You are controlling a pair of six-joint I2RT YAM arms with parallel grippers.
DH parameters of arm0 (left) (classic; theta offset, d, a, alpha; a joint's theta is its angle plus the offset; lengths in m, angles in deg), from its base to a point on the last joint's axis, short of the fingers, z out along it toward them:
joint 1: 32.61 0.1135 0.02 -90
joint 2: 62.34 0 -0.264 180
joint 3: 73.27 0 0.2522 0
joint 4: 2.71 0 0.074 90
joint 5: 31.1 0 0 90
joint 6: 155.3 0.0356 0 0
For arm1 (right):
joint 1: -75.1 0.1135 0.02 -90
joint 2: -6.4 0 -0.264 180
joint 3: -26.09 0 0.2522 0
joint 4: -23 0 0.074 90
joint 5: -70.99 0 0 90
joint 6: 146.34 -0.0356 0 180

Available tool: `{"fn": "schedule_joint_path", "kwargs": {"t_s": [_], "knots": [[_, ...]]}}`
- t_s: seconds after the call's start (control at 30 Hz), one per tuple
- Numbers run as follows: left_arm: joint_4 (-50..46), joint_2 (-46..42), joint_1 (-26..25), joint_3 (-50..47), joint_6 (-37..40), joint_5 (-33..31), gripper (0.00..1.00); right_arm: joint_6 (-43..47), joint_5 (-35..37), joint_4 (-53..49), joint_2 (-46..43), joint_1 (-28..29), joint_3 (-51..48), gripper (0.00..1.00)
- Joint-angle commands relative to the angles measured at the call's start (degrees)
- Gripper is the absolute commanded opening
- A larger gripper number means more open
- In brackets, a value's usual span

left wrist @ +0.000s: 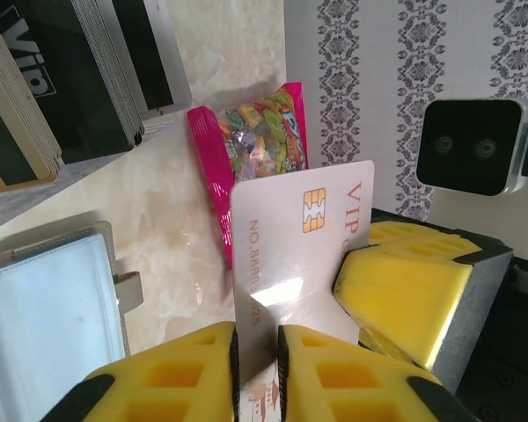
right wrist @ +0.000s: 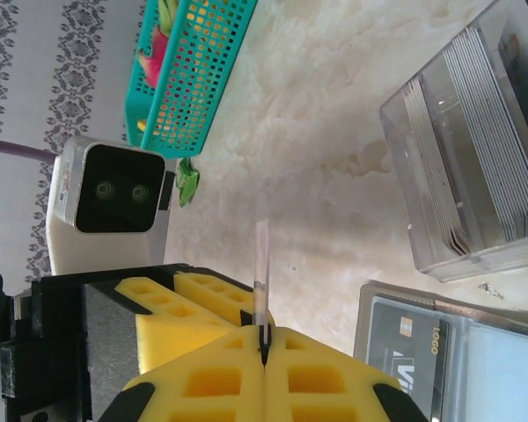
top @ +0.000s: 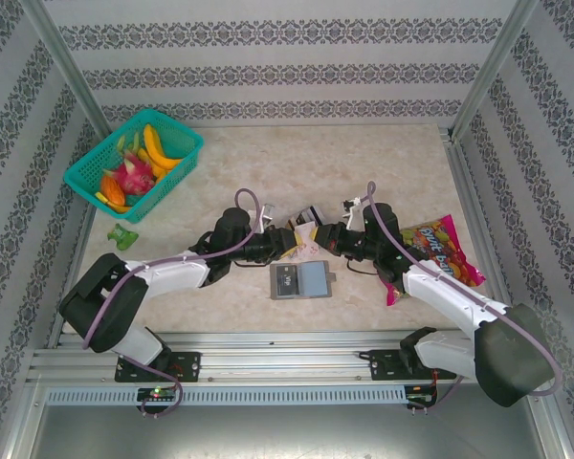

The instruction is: Put the credit cards into the card holder

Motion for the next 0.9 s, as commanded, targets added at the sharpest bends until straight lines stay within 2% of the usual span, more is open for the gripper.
{"fn": "schedule_joint_path", "kwargs": {"t_s": [0.0,0.1,0.2,0.3,0.4,0.5,0.53,0.6,0.7,0.77,0.87], "knots": [[3.62,-2.86,-0.53,-0.07,0.99,1.38,0.16,-0.86,-1.18,1.65,1.25,-0.54,-1.28,0.0],[3.28,-3.24,-0.47,-0.29,1.43,1.42,0.11,-0.98,-2.3,1.97,2.01,-0.69,-1.07,0.0],[3.87,-3.22,-0.52,-0.38,1.44,1.8,0.08,-1.27,-2.64,1.91,2.43,-0.75,-1.15,0.07],[4.9,-3.14,-0.52,-0.46,1.19,2.15,0.04,-1.33,-3.14,2.06,2.7,-0.73,-1.25,0.09],[5.2,-3.29,-0.45,-0.42,0.97,2.19,0.0,-1.22,-3.24,1.08,3.02,-0.82,-0.89,0.23],[3.79,-3.53,-0.36,-0.24,1.3,1.92,0.0,-0.65,-3.19,0.08,3.16,-1.11,-0.91,0.26],[2.76,-3.68,-0.36,-0.2,1.69,1.58,0.0,-0.28,-3.12,-0.87,3.18,-1.32,-0.76,0.32],[-0.17,-3.96,-0.36,-0.13,2.58,0.74,0.0,1.01,-1.64,-3.72,2.86,-1.77,-0.44,0.36],[-5.61,-4.25,-0.52,-1.05,4.61,-1.91,0.0,4.39,5.18,-11.98,1.53,-2.04,-0.15,0.42],[-9.43,-4.11,-1.08,-2.04,6.54,-4.22,0.0,7.68,9.21,-17.41,1.48,-2.05,0.03,0.43],[-7.77,-2.72,-2.76,-4.23,6.49,-6.36,0.0,11.72,9.12,-20.9,3.69,-2.05,0.47,0.39]]}}
